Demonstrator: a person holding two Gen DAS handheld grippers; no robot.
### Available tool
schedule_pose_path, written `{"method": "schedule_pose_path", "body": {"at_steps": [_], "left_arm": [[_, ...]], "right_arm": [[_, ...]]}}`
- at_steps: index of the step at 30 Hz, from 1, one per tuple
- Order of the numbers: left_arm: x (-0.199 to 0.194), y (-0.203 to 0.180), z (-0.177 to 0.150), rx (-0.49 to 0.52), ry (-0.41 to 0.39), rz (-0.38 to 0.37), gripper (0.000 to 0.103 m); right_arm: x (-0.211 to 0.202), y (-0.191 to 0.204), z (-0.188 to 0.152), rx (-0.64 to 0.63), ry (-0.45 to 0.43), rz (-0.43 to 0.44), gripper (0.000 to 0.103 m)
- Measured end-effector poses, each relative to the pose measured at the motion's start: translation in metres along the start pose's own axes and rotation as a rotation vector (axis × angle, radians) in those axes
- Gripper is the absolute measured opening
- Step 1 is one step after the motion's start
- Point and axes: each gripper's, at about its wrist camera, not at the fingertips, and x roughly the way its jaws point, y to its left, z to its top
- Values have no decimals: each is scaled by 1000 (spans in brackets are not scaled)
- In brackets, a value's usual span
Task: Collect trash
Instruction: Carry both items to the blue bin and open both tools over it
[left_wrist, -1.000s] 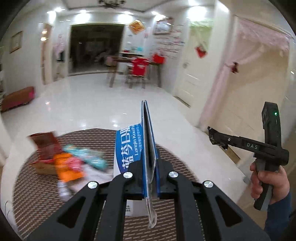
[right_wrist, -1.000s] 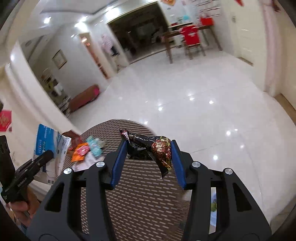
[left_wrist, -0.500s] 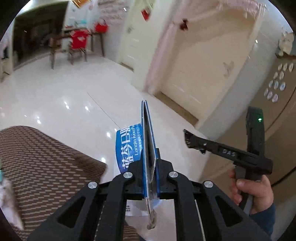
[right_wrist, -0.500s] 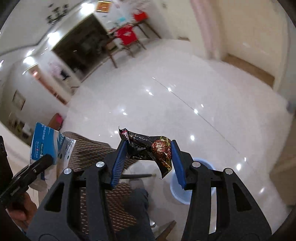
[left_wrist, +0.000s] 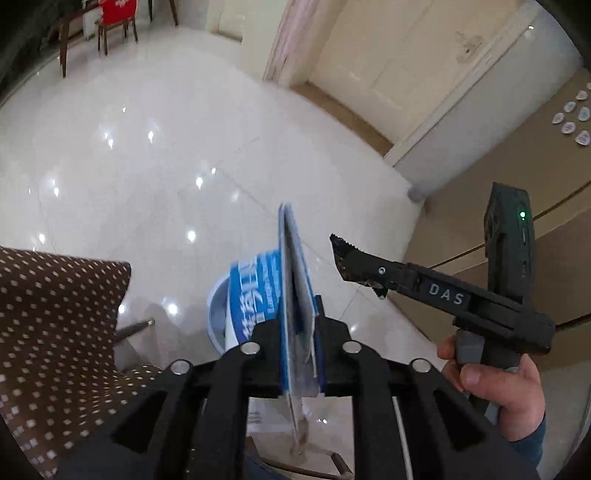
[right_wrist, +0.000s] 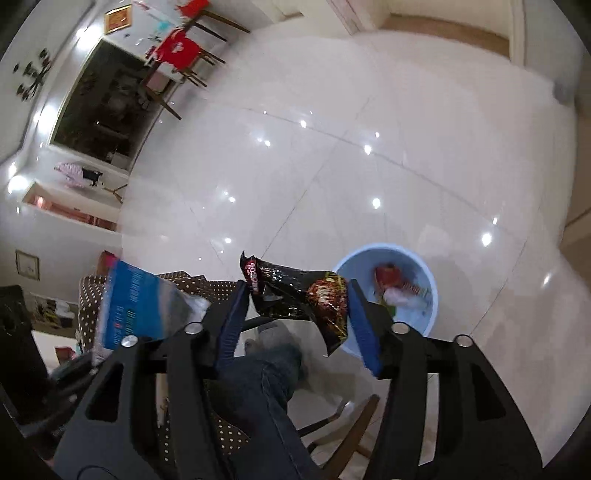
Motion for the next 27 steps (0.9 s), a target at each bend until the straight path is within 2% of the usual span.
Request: {"method": "schedule_pose_path", "body": {"at_steps": [2, 3, 4, 7, 11, 18, 27], "left_arm": [[4, 7, 2, -19, 8, 22, 73], [5, 4, 2, -27, -2, 32, 78], [2, 6, 2, -28, -18, 41, 80], [-9, 10, 1, -19, -32, 72, 82], [-34, 14, -1, -14, -95, 103, 87], [-85, 12, -7, 6, -204, 145, 90], [-147, 16, -25, 2, -342, 162, 90]], "right_arm": [[6, -10, -2, 35, 17, 6, 73], [7, -13, -2, 51, 19, 20, 80], [9, -15, -2, 61, 19, 27, 88], [13, -18, -1, 80, 14, 20, 97], [9, -11, -2, 84, -9, -29, 97], [-11, 17, -3, 14, -69, -86, 97], [-42, 80, -7, -118, -160, -85, 97]]}}
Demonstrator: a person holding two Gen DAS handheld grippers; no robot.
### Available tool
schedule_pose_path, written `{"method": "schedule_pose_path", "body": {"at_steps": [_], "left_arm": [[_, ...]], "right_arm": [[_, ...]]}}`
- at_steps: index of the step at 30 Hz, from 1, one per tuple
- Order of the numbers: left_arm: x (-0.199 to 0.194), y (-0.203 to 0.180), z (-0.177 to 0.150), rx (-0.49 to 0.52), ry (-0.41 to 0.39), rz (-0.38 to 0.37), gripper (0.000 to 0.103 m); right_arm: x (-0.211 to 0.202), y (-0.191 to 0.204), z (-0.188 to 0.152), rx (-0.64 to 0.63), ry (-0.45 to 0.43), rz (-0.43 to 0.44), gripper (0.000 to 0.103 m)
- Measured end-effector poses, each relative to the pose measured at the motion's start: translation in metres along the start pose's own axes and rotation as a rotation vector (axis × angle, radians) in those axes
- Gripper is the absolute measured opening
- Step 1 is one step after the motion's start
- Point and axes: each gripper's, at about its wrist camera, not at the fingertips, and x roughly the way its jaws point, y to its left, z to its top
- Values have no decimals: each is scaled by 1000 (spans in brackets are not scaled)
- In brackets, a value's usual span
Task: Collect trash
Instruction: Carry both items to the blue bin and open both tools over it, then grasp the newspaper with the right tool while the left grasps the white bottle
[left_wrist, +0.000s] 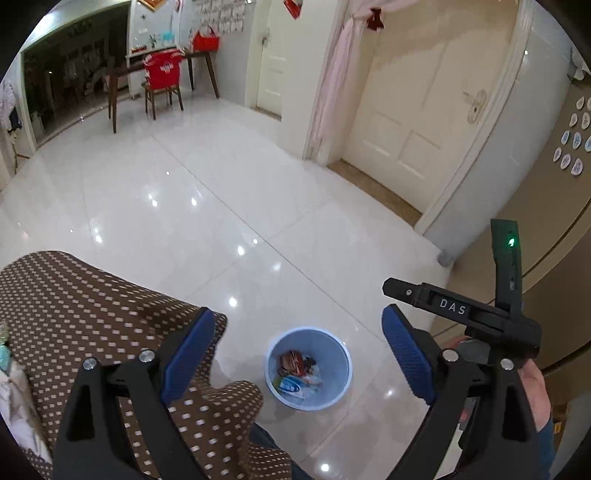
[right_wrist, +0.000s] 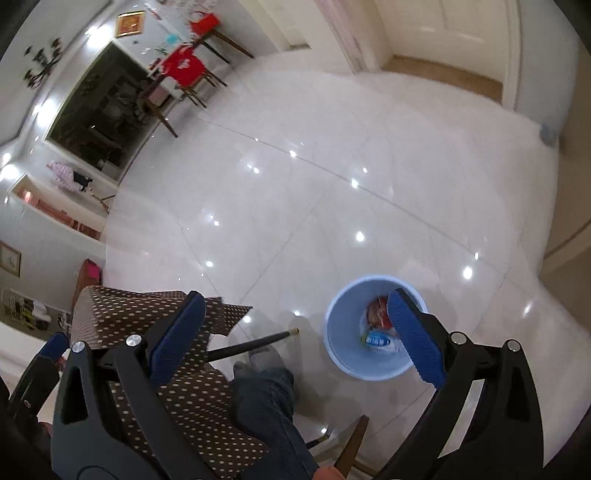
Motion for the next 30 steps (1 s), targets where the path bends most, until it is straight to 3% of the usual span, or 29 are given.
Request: {"method": "schedule_pose_path", "body": {"at_steps": [6, 15, 25, 30], "left_arm": [[-33, 24, -4, -42, -61, 23, 91], [-82, 83, -39, -151, -119, 101, 91], [-147, 162, -88, -299, -196, 242, 91], [-173, 205, -117, -391, -212, 306, 91]], "right_arm": [[-24, 46, 1, -93, -43, 37, 97], [-38, 132, -13, -263, -59, 94, 97], [-8, 255, -71, -551, 47, 185, 97], [8, 296, -108, -658, 106, 209, 97]]}}
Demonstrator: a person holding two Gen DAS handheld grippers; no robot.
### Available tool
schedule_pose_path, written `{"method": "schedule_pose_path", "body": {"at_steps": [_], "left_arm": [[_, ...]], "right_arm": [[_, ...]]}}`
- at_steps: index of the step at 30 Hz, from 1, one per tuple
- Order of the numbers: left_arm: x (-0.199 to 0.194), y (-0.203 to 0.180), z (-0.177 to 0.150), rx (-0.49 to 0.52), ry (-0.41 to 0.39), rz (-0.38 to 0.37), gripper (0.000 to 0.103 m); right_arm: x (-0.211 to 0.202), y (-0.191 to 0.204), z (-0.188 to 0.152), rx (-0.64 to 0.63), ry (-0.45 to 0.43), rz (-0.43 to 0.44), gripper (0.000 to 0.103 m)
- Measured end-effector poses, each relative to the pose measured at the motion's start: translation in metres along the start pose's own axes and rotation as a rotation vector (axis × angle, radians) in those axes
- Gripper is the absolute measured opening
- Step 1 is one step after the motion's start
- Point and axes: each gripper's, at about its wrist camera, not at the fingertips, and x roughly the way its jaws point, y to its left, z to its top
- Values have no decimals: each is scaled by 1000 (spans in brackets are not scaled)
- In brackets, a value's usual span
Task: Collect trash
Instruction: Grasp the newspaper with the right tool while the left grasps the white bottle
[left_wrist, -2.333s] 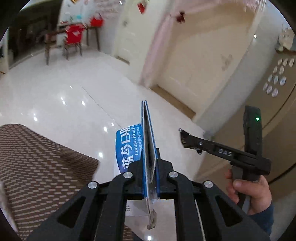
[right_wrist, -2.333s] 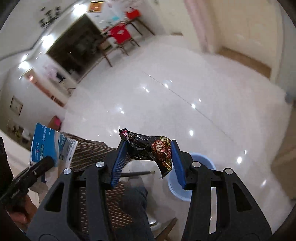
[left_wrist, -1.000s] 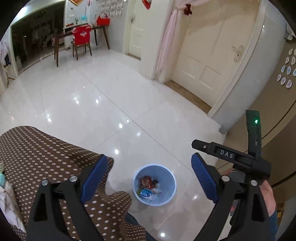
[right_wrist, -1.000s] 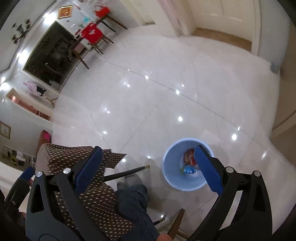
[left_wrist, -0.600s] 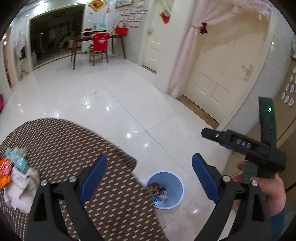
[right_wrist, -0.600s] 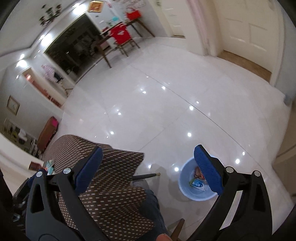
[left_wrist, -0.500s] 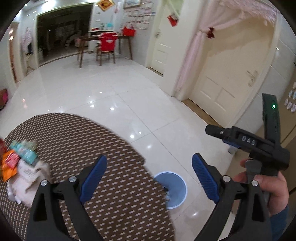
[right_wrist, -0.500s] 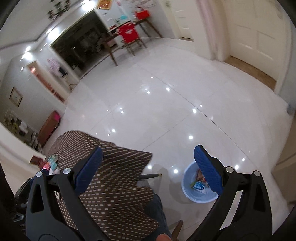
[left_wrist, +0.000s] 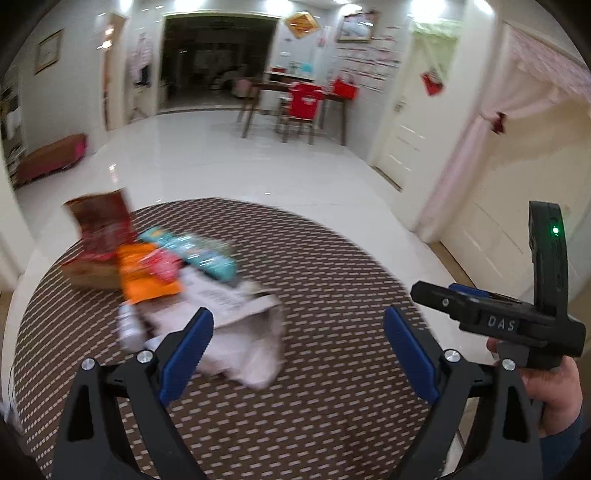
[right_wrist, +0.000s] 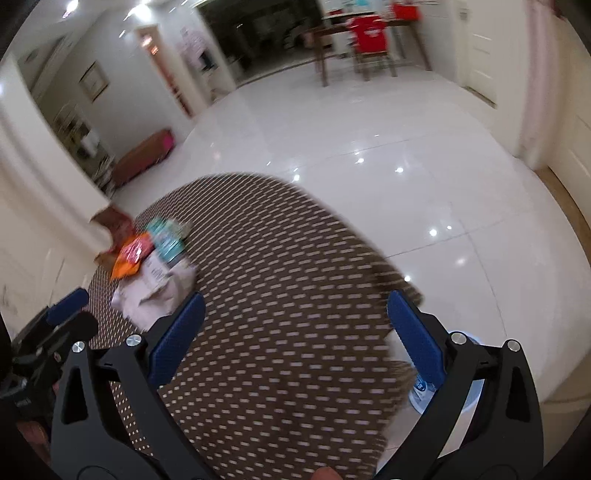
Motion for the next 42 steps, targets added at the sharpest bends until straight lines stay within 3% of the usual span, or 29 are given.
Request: {"method": "schedule_pose_path", "body": {"at_steps": [10, 14, 18, 23, 26, 27, 28, 29, 30, 32, 34, 42], "left_arm": [[-12, 101, -31, -155, 10, 129, 91], [-3, 125, -36, -199, 32, 166, 91], [12, 140, -38, -214, 53, 195, 91], [32, 146, -30, -212, 71, 218, 91], [48, 151, -27, -214, 93, 238, 90], [52, 152, -25, -211, 95, 240, 87], [54, 152, -24, -208, 99, 239, 75], [60, 152, -23, -203, 116, 227, 64], [62, 151, -23, -197, 114, 233, 62], [64, 147, -22, -168, 113, 240, 37], [65, 147, -22, -169, 123, 227, 24], [33, 128, -34, -160, 89, 217, 23]], "right_arm": [[54, 79, -15, -166, 98, 37, 97], [74, 103, -20, -230, 120, 49, 96], [92, 114, -20, -250, 146, 55, 74], [110, 119, -15, -263, 159, 55, 67], [116, 126, -12, -282, 145, 51, 52], [117, 126, -11, -281, 144, 58, 41], [119, 126, -10, -274, 148, 81, 29], [119, 126, -10, -271, 149, 93, 28], [119, 128, -10, -282, 143, 86, 23], [115, 126, -12, -294, 136, 72, 15], [109, 118, -13, -278, 128, 81, 9], [65, 95, -13, -261, 60, 83, 6]]}}
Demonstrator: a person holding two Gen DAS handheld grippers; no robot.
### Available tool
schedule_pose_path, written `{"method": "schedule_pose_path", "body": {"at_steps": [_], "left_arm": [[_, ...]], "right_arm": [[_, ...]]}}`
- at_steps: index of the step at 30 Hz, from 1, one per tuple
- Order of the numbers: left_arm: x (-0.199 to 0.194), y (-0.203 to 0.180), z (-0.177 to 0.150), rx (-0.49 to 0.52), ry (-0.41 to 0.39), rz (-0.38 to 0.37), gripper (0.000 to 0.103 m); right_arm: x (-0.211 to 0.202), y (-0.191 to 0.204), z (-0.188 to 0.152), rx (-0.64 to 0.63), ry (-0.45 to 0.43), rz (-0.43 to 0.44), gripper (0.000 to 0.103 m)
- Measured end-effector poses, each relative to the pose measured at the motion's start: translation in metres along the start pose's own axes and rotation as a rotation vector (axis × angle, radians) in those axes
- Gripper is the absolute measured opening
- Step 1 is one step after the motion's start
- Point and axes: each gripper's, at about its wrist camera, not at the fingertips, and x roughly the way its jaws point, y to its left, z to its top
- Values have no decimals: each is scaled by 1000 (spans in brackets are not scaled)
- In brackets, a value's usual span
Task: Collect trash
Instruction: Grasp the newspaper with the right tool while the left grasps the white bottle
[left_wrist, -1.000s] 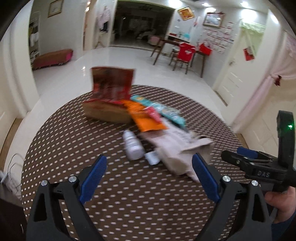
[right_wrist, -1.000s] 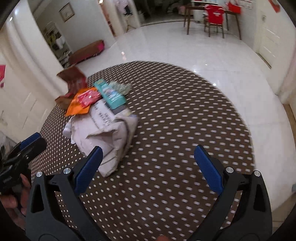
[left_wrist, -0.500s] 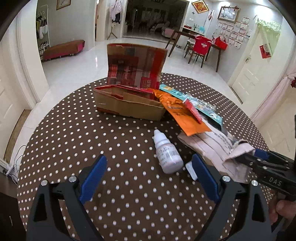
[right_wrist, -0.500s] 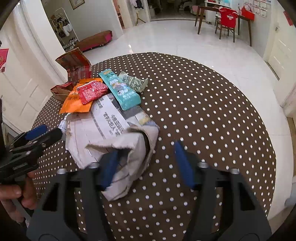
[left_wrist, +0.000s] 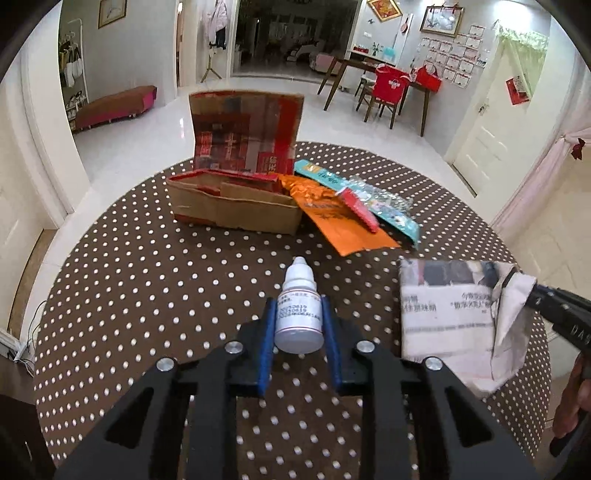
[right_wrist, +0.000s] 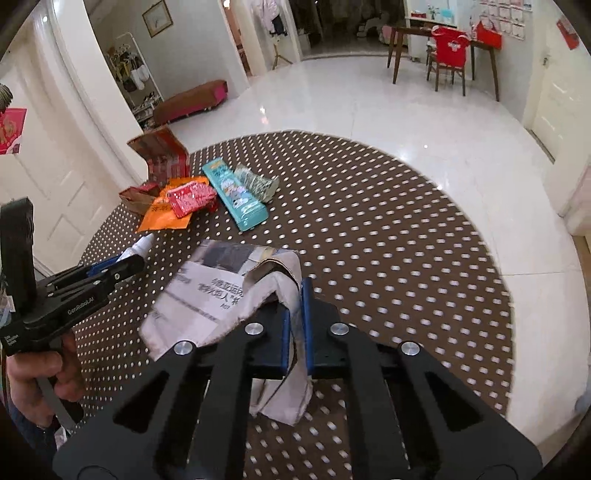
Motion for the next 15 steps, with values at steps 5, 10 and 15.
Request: {"method": "schedule_pose_path", "body": {"at_steps": [5, 10, 15], "left_arm": [[-23, -11, -8, 17, -29, -15, 23], [-48, -34, -8, 48, -72, -45, 23], [-68, -74, -9, 103, -109, -103, 23]], "right_arm": [[-32, -16, -2, 44, -61, 12, 6], [-63, -28, -2, 75, -122, 18, 6], [-94, -50, -9, 117, -175, -5, 6]]}}
